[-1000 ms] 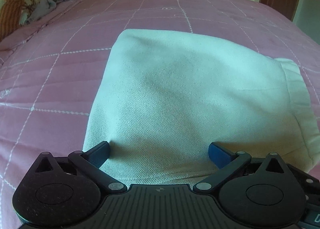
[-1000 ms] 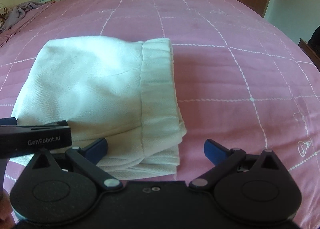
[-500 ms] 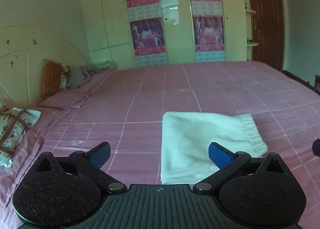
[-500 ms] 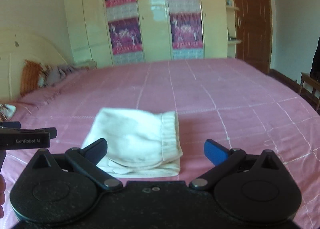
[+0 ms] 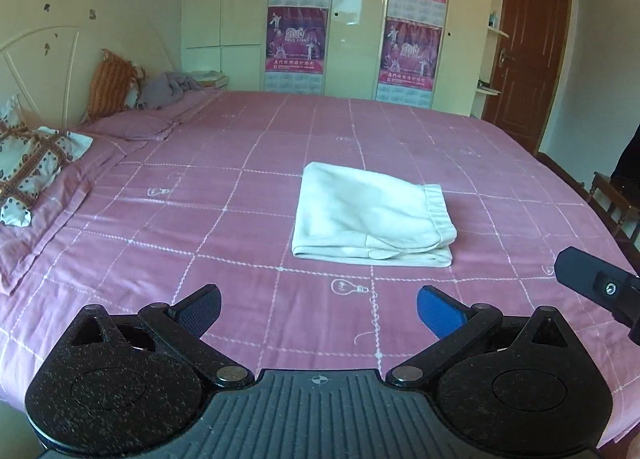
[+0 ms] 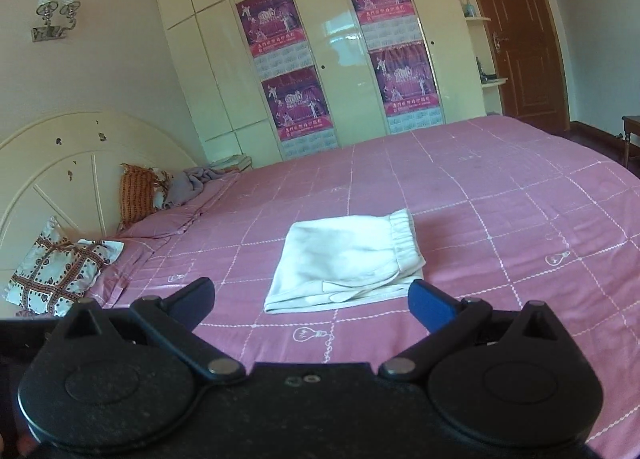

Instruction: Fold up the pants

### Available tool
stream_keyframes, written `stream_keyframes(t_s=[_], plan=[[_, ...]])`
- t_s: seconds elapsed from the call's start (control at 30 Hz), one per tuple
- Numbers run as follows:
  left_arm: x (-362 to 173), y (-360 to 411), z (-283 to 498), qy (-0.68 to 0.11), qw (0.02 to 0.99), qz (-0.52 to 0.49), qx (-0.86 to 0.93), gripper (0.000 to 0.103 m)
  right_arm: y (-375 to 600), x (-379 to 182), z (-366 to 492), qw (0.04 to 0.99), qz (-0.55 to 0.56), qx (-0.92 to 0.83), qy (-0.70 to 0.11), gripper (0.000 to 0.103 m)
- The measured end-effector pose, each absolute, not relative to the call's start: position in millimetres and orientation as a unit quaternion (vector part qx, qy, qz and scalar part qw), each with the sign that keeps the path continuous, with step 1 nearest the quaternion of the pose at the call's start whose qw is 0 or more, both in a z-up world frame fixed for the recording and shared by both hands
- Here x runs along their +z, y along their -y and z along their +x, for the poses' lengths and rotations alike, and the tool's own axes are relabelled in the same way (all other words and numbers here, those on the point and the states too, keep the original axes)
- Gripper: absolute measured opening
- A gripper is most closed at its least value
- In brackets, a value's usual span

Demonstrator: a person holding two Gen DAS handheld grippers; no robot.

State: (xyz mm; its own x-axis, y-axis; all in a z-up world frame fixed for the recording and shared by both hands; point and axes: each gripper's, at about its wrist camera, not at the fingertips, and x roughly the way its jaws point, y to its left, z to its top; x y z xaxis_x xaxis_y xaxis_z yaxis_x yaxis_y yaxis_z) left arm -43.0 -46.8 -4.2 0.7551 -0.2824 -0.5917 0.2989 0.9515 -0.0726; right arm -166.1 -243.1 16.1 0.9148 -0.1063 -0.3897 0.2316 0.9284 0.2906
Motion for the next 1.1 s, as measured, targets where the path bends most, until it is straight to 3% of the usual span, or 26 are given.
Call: stream_keyframes(t_s=[0.43,1.1], plan=[[0,52,-54,-0.322,0.936,0.036,-0.134,0.103,222,45,-177,0.969,0.099,-0.132,-0.182,0.103],[-8,78,-53,-0.333,0.930,0.060,-0.144,0.103,243,25,-174,0.960,0.126,-0.152,-0.199,0.103]])
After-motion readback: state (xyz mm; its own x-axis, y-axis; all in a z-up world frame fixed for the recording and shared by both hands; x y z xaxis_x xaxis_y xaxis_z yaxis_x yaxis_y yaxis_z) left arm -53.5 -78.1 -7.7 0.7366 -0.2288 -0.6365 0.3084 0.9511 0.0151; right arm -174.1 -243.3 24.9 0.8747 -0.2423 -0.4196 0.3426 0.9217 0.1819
